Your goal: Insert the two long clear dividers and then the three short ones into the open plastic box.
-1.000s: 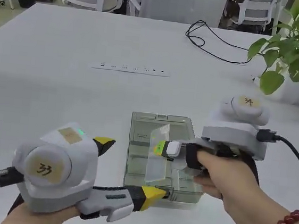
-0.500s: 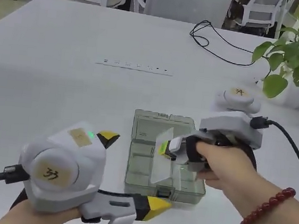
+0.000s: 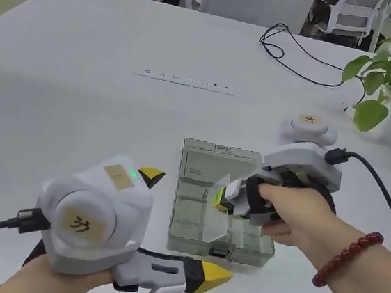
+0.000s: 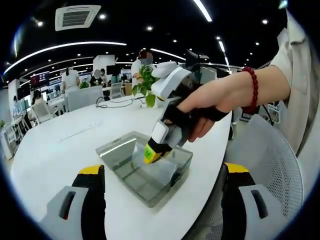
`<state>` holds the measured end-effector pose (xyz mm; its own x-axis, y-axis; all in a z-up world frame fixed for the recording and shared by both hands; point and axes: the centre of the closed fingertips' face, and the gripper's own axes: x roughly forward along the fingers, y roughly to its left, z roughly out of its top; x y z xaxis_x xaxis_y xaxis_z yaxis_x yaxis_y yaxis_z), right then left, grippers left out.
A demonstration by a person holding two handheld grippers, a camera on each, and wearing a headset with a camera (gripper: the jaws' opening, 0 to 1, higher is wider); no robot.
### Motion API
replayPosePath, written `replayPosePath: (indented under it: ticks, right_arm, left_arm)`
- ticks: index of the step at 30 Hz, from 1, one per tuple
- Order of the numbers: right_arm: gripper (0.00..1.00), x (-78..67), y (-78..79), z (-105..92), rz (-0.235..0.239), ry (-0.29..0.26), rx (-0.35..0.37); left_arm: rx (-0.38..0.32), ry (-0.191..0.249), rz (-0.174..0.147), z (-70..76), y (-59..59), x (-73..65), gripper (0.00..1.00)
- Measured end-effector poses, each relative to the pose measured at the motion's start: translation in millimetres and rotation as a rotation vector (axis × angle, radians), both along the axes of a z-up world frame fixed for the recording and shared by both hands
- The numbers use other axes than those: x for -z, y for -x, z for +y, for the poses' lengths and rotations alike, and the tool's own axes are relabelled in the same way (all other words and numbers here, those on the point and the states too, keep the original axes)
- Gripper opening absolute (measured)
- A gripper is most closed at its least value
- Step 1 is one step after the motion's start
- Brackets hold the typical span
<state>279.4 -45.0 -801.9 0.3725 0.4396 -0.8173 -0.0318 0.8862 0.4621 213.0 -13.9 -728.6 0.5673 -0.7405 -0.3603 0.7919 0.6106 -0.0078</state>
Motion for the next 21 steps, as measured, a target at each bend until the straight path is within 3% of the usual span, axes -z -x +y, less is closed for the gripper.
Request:
replayPosePath:
  ticks: [14,21]
  right_arm:
    - [0.06,6.9,-0.2,2.9,0.025,0.005,-0.007]
    - [0.06,4.6,-1.0,3.4,0.024,0.04,-0.037]
  left_arm:
    - [-0.014,0.01,0.017,5.6,-2.7,1.5,0.97]
    - [-0.01,0.016,0.017,5.5,-2.5,0.6,0.97]
